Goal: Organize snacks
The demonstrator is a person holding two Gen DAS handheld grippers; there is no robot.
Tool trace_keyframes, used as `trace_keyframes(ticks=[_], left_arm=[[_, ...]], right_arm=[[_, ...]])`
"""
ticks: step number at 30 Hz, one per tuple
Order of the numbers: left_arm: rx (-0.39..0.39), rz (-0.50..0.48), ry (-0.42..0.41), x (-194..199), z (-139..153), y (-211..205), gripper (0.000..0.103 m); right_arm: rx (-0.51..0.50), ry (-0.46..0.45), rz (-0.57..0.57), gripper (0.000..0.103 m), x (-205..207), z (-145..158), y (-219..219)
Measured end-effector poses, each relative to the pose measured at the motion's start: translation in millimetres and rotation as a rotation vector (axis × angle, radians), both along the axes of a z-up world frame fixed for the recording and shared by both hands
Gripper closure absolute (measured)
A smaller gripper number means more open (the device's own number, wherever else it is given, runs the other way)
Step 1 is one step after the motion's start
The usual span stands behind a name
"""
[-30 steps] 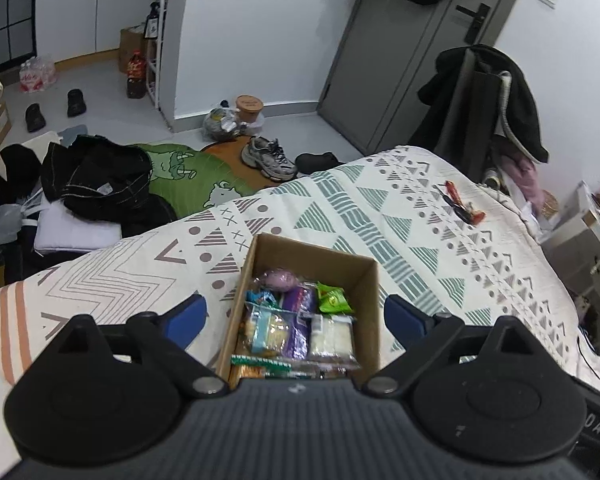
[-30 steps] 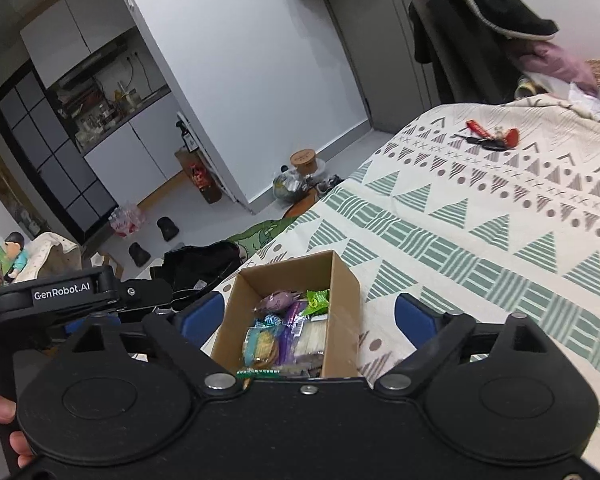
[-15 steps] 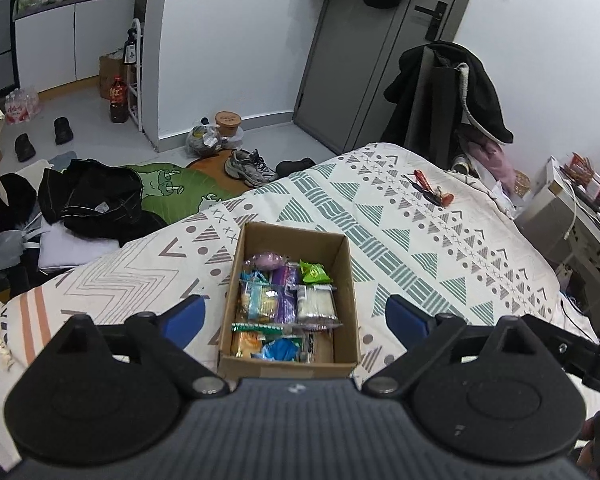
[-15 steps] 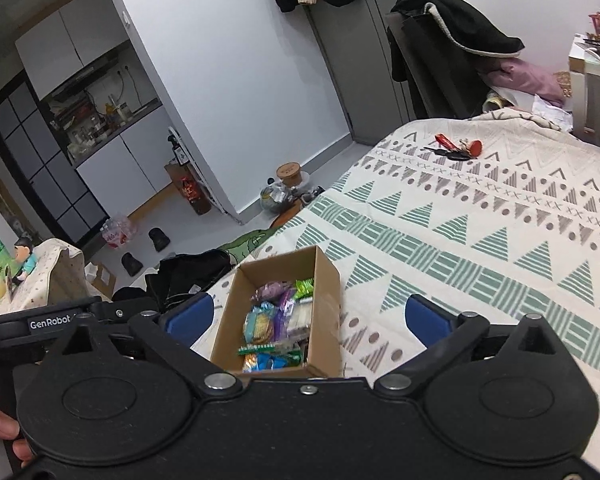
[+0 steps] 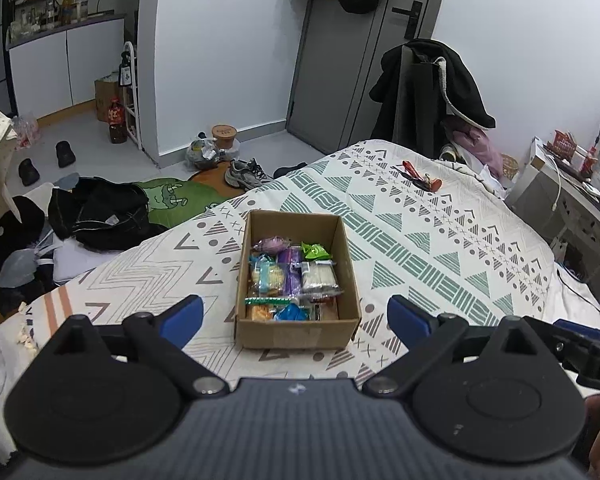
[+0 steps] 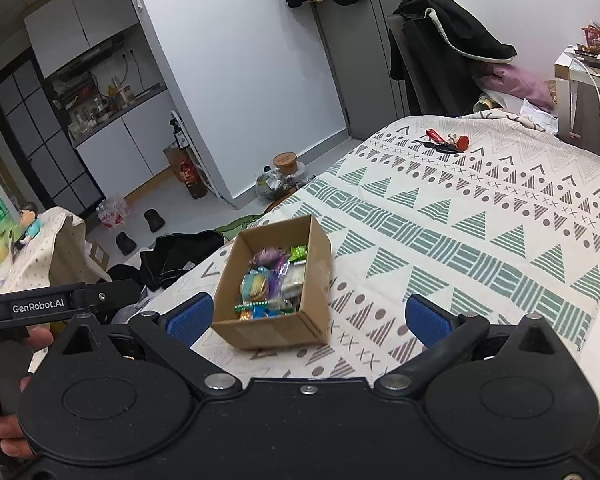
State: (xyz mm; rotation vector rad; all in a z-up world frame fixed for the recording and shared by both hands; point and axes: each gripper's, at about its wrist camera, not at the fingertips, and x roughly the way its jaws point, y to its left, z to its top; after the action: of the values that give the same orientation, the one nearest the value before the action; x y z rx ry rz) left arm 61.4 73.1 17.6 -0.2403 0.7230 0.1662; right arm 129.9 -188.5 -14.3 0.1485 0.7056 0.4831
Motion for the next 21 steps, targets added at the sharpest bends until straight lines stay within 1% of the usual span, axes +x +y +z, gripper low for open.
trace_keyframes(ticks=[4, 9, 10, 21], left_arm=[[0.012, 0.0, -0.006, -14.6, -0.2, -3.2, 0.003], [0.027, -0.004, -0.018, -30.1, 2.7, -7.0, 0.002], [0.032, -0.006, -0.021, -33.4, 3.1, -7.8, 0.0], [0.053, -0.017, -0.037, -55.6, 6.9, -15.5, 0.0]], right_arm=[[-0.027, -0.017, 0.004, 0.0, -13.4, -0.2, -1.4], [-0.022, -0.036, -0.005, 0.0, -26.6, 3.0, -9.2], [-0.024, -0.039, -0.008, 0.0, -28.6, 3.3, -10.2], [-0.039, -0.053, -0.002, 0.0, -46.6, 4.5, -17.4]])
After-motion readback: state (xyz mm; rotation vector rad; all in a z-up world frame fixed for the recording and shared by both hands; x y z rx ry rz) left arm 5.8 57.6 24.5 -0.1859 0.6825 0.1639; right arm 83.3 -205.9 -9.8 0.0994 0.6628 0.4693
